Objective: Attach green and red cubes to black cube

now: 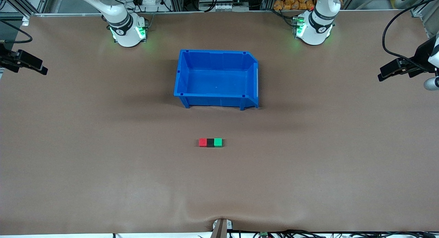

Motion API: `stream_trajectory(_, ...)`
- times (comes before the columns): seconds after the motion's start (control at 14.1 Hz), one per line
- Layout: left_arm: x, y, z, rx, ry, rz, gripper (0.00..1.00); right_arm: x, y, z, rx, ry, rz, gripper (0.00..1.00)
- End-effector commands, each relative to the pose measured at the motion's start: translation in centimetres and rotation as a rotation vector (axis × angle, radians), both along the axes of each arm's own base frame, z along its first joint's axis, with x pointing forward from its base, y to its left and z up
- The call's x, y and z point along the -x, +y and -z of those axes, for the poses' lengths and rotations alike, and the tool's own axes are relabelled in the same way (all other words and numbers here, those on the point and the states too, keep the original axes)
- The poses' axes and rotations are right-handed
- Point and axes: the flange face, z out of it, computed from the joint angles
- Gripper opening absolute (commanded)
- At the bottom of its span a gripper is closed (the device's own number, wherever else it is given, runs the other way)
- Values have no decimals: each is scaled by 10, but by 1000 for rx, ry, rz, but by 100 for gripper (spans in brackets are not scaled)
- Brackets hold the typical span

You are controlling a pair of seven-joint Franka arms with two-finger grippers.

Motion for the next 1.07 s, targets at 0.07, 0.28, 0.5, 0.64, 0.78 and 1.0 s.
stream_trajectory(0.07, 4, 1, -18, -16, -15, 23, 100, -5, 3, 1, 11, 12, 10, 100)
stream_trajectory(0.28, 2, 0, -14, -20, -4, 23, 100, -5, 3, 1, 11, 9, 10, 100)
stream_trajectory(0.5, 2, 2, -12, -18, 6, 18, 100, -6, 3, 2, 11, 11, 10, 100)
stream_trajectory(0.64, 2, 4, -12, -18, 7, 16, 100, -6, 3, 2, 11, 11, 10, 100)
stream_trajectory(0.78, 2, 6, -13, -18, 5, 13, 100, -6, 3, 2, 11, 9, 10, 100)
stream_trajectory(1.0, 3, 8, -14, -18, 2, 10, 100, -6, 3, 2, 11, 11, 10, 100)
